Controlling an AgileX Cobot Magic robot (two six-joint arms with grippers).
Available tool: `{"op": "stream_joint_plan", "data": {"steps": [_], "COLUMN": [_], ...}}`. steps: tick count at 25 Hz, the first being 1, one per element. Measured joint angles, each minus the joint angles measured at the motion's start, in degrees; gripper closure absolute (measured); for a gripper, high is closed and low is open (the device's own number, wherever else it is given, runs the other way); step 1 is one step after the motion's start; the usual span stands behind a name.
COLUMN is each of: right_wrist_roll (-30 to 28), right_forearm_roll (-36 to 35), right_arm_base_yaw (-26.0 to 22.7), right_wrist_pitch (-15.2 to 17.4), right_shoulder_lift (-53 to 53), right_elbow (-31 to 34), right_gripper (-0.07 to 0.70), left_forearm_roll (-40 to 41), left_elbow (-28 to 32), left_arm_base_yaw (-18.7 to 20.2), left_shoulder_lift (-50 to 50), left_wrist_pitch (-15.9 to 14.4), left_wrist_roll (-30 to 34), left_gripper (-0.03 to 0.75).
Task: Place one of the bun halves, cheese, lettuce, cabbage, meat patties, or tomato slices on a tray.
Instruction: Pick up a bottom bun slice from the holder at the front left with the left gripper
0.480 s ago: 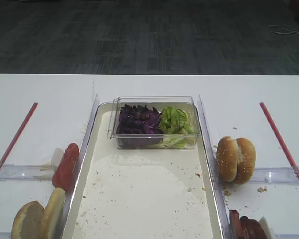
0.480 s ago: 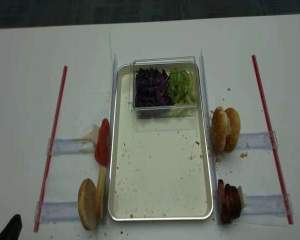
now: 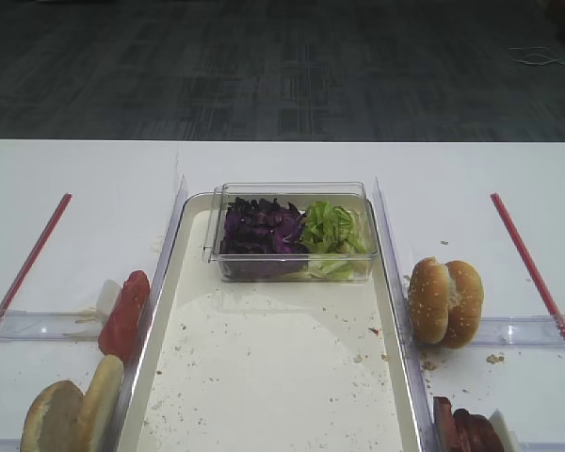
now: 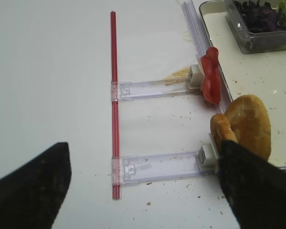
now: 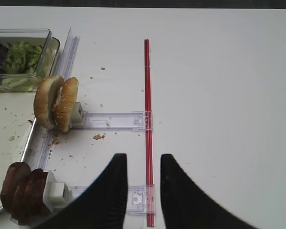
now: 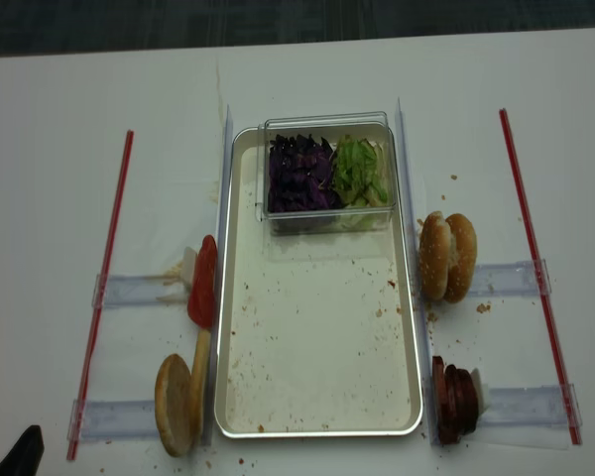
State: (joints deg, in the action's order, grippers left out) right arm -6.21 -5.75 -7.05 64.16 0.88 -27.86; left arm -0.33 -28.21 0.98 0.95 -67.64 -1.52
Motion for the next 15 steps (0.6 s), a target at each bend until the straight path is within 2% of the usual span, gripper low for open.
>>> {"op": "stream_joint_plan", "data": {"steps": [15], "right_wrist_roll": [0.0], "right_forearm_roll": [0.0], "right_arm_base_yaw": [0.0], "right_wrist_pitch": [0.0], "right_shoulder_lift": [0.0], "right_elbow": [0.0], "right_gripper": [0.402], "left_forearm_roll": [0.0], "left_elbow": [0.0], "left_arm_base_yaw": [0.0], "left_shoulder_lift": [0.0], "left_wrist_pitch": [0.0], "left_wrist_roll": [0.0], "left_gripper": [0.102]}}
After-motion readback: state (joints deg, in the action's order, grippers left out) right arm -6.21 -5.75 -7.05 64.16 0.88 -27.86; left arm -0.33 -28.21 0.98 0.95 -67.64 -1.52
